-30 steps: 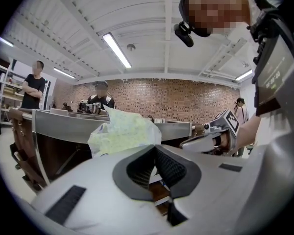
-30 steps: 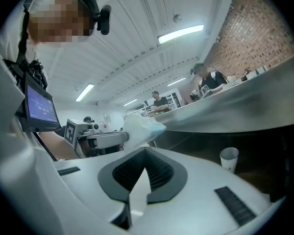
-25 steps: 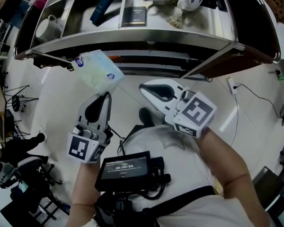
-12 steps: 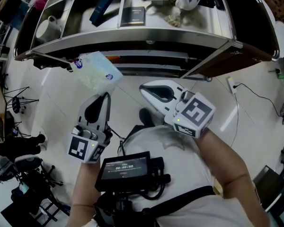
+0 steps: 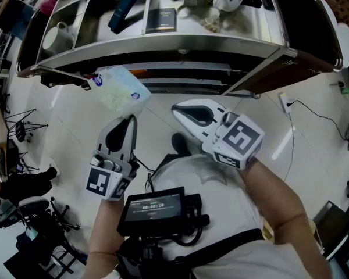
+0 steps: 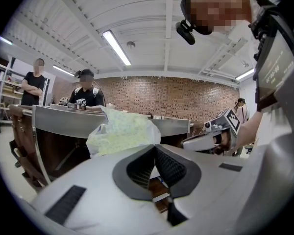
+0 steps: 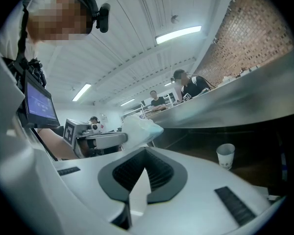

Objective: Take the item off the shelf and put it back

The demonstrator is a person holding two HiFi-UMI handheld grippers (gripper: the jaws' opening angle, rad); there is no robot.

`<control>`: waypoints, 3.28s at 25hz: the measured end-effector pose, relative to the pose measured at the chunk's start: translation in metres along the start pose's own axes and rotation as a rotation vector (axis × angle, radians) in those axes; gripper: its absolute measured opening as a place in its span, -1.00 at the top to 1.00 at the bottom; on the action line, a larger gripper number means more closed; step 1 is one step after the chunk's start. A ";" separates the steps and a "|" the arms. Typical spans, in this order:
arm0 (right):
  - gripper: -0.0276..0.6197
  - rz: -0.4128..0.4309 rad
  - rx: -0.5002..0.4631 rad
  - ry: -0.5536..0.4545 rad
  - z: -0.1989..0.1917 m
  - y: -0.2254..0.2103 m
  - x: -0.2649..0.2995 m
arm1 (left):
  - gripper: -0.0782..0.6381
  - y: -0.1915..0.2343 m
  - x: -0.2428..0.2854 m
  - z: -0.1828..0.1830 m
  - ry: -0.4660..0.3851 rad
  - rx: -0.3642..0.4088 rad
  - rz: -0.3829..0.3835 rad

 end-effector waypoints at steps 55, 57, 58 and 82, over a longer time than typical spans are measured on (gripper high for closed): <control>0.90 0.068 0.159 0.546 -0.156 -0.002 0.043 | 0.76 0.145 0.156 -0.167 0.146 0.149 0.184; 0.90 0.064 0.164 0.552 -0.158 -0.004 0.041 | 0.76 0.150 0.164 -0.169 0.156 0.167 0.177; 0.90 0.059 0.162 0.548 -0.160 -0.005 0.041 | 0.76 0.152 0.167 -0.170 0.159 0.174 0.174; 0.90 0.033 0.210 0.584 -0.169 -0.013 0.035 | 0.70 0.199 0.236 -0.166 0.176 0.181 0.209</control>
Point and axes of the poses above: the fingertips, and each gripper's own axes: x forward along the fingers, y to its left, z out of its top, the point moved 7 cm from there along -x, backward along the fingers, and after that the axes turned 6 degrees about -z, right-handed, at the moved point
